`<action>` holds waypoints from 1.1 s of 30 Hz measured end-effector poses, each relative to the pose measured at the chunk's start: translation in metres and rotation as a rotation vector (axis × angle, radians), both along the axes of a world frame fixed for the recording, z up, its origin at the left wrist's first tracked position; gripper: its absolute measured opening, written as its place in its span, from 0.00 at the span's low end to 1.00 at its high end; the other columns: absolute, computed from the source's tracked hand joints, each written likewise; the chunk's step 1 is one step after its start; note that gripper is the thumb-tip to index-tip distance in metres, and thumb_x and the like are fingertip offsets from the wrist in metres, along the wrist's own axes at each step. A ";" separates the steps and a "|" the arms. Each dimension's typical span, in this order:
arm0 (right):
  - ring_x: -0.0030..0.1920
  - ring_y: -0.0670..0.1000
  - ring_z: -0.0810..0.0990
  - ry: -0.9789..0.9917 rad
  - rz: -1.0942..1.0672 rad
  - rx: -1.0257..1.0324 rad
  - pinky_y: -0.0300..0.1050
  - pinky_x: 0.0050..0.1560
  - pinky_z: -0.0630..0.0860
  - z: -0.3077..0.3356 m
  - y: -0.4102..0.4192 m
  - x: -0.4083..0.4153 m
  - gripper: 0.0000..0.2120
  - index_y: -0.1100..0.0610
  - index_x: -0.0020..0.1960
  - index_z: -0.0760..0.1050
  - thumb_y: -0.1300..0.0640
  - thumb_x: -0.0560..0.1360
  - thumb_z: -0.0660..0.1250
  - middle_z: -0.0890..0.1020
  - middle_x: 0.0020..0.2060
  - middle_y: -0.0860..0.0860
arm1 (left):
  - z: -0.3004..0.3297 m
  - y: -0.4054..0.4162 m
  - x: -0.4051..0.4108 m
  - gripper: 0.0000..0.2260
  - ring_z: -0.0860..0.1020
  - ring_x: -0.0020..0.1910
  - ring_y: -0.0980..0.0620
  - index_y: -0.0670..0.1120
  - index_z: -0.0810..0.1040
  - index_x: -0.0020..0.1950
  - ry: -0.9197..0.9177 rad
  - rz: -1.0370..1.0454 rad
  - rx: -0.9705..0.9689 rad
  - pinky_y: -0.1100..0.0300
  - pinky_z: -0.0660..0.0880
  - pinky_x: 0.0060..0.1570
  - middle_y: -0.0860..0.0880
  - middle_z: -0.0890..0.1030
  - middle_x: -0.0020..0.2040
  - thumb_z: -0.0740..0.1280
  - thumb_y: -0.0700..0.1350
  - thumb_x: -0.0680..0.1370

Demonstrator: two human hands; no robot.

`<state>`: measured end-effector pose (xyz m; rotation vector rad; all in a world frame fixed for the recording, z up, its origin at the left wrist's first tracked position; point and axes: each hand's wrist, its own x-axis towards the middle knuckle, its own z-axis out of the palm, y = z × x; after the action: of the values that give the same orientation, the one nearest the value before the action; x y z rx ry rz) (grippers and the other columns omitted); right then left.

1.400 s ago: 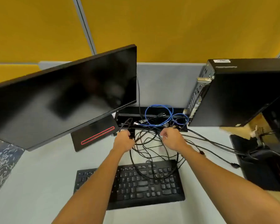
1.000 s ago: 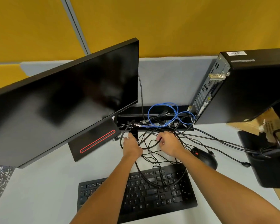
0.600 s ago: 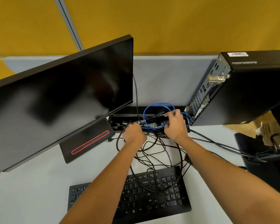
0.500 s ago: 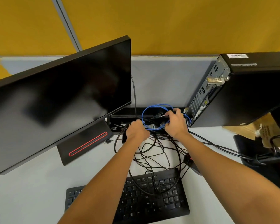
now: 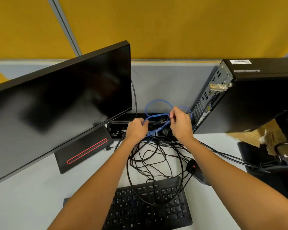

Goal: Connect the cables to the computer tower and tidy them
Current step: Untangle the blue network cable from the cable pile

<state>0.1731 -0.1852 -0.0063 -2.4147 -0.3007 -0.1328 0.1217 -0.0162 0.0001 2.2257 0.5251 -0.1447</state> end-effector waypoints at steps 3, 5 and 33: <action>0.32 0.50 0.72 -0.040 0.005 0.137 0.46 0.33 0.71 0.018 0.006 -0.008 0.13 0.55 0.41 0.67 0.72 0.72 0.61 0.76 0.34 0.50 | 0.027 0.008 -0.015 0.23 0.67 0.39 0.51 0.43 0.62 0.28 -0.184 -0.067 -0.002 0.60 0.63 0.38 0.48 0.66 0.29 0.61 0.48 0.81; 0.33 0.46 0.73 -0.035 0.015 0.194 0.42 0.35 0.71 0.024 0.010 -0.019 0.12 0.55 0.42 0.67 0.71 0.74 0.62 0.75 0.35 0.49 | 0.046 0.009 -0.028 0.22 0.67 0.36 0.52 0.40 0.65 0.29 -0.279 -0.129 -0.039 0.67 0.63 0.34 0.45 0.67 0.31 0.60 0.48 0.82; 0.43 0.52 0.78 -0.093 0.238 -0.103 0.48 0.47 0.77 0.025 -0.009 -0.109 0.06 0.61 0.52 0.79 0.64 0.75 0.67 0.76 0.48 0.53 | 0.071 -0.015 -0.060 0.09 0.78 0.39 0.51 0.42 0.73 0.55 -0.010 0.078 -0.712 0.57 0.78 0.45 0.44 0.78 0.42 0.53 0.38 0.82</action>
<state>0.0643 -0.1946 0.0183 -2.4562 -0.6484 -0.1255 0.0614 -0.0316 0.0713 1.5105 0.4617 -0.2372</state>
